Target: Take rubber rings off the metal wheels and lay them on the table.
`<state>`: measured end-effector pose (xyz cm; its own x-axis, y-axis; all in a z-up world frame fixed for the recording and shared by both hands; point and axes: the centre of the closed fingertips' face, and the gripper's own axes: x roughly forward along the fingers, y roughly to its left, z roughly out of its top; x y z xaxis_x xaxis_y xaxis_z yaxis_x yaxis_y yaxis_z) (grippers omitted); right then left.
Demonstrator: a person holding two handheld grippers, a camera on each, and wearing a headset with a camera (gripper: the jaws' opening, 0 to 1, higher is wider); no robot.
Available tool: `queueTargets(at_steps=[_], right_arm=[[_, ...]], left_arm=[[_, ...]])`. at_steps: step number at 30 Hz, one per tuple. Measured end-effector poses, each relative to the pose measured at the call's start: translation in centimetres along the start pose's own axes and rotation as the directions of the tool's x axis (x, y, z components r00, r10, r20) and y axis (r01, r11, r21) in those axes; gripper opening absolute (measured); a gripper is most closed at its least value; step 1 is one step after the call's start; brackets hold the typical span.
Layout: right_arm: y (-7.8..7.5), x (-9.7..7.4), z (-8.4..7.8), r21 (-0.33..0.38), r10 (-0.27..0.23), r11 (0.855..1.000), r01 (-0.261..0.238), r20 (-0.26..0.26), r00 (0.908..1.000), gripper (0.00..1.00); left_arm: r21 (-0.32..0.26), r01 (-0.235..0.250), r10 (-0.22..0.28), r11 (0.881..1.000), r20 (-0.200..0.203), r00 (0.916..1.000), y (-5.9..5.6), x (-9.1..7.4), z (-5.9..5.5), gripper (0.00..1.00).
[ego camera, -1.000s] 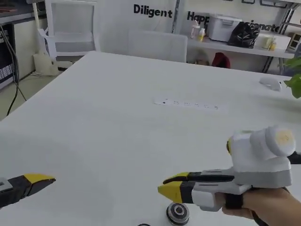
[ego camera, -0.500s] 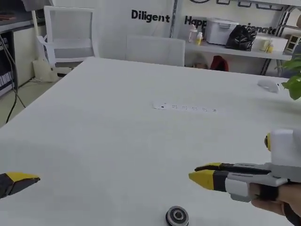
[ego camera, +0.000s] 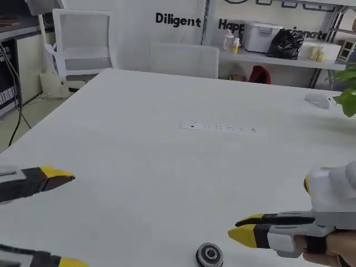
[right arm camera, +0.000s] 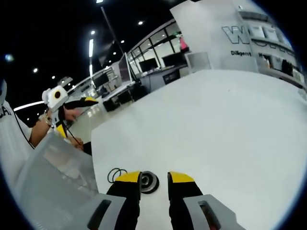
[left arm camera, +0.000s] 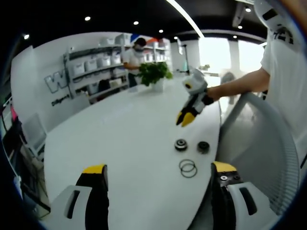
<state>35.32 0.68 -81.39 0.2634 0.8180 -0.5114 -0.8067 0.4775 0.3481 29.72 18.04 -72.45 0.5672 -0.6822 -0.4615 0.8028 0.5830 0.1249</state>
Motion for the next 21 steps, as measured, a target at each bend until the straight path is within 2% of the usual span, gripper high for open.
queueTargets(at_steps=[4, 9, 12, 16, 21], right_arm=[[-0.3, 0.0, -0.3, 0.002, 0.003, 1.0, -0.003, -0.007, 1.0, 0.2], [-0.4, 0.2, -1.0, -0.007, 0.015, 1.0, -0.015, -0.018, 0.9997, 0.21], [-0.1, 0.6, -1.5, -0.011, 0.034, 0.999, -0.035, -0.033, 0.9989, 0.22], [0.3, 1.2, -2.6, -0.04, 0.053, 0.998, -0.057, -0.082, 0.9952, 0.22], [0.4, 1.8, -3.3, -0.057, 0.063, 0.996, -0.069, -0.103, 0.9927, 0.22]], left_arm=[[0.058, 0.028, -0.029, 0.998, 0.01, 0.9995, -0.1, 1.2, 1.6, 0.9], [0.099, 0.082, -0.086, 0.992, 0.035, 0.9957, -0.8, 3.4, 3.5, 0.89], [0.154, 0.117, -0.123, 0.981, 0.033, 0.9918, -1.4, 5.0, 4.6, 0.88], [0.207, 0.147, -0.163, 0.967, 0.064, 0.9845, -2.1, 6.8, 6.3, 0.84], [0.219, 0.189, -0.208, 0.957, 0.069, 0.9756, -2.6, 9.4, 7.1, 0.8]])
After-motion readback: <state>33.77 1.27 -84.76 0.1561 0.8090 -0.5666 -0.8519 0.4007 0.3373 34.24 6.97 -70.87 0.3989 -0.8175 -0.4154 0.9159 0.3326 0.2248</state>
